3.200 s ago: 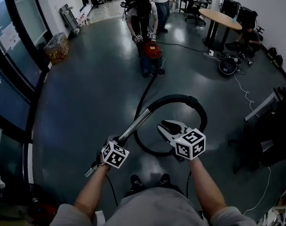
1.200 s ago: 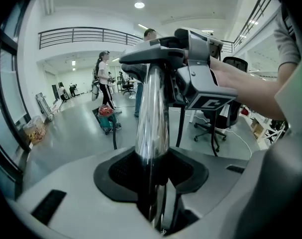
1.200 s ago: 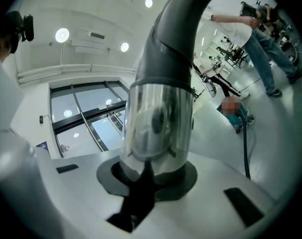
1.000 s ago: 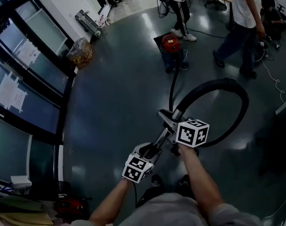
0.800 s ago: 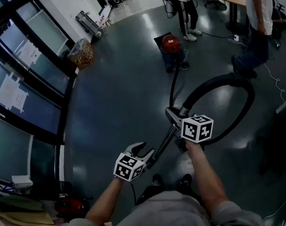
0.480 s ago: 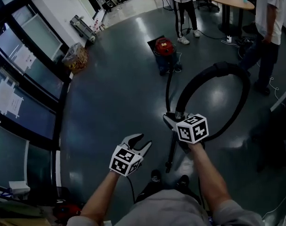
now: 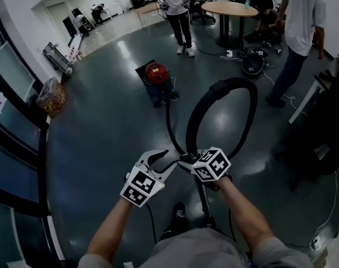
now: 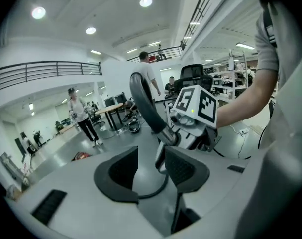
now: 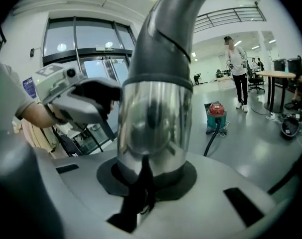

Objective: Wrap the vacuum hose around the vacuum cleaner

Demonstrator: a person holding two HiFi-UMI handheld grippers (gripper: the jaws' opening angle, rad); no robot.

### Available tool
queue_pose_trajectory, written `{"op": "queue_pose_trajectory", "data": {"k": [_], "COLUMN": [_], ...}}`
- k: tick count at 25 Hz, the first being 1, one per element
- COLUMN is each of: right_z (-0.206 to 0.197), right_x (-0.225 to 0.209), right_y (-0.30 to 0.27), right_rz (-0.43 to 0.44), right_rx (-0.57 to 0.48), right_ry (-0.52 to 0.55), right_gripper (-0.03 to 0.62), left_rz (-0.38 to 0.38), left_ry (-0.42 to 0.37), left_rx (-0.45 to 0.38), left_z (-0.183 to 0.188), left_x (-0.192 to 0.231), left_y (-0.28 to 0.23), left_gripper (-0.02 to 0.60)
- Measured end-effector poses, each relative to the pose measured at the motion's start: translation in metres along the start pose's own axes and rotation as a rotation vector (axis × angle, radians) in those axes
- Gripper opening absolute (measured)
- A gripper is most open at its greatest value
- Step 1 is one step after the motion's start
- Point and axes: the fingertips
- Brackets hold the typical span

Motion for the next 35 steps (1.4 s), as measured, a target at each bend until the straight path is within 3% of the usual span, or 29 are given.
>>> {"op": "queue_pose_trajectory", "data": {"k": [7,13,16,20,24,29,35], "right_z": [-0.008,-0.019,-0.017,-0.02,-0.032,-0.039,-0.047], "right_x": [0.001,-0.011,-0.015,-0.019,-0.027,-0.047,-0.083], "right_y": [-0.009,-0.031,-0.04,-0.046,-0.045,-0.036,-0.012], "right_rz": [-0.052,-0.107,-0.136,-0.163,-0.16,-0.139,-0.085], "right_rx": [0.164,0.254,0.284,0.353,0.414,0.475,0.548], "right_ry": [0.019,-0.017,-0.009,0.03,0.084,0.151,0.271], "right_gripper": [0.064,0.064,0.064,0.064,0.064,0.064,0.063], "left_rz": [-0.119,-0.228,-0.297,-0.41,-0.45,-0.447,-0.458], "left_ry": [-0.37,-0.581,-0.717,-0.886,-0.933,-0.935,-0.914], "left_rx": [-0.102,-0.127,-0.111,-0.027,0.032,0.073,0.183], "left_z": [0.062,0.08,0.083,0.074,0.078,0.092,0.091], "left_x": [0.04,0.059,0.054,0.044,0.042,0.047,0.047], "left_y": [0.008,-0.001,-0.009,-0.018,-0.031,-0.056,-0.105], "left_gripper": [0.175,0.175,0.175,0.176,0.176,0.177,0.177]}}
Point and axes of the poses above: the fingertips, and each gripper's own axes: y backward along the fingers, x to its left, z out of its top, and after that the axes turned 3 degrees about y, right-handed
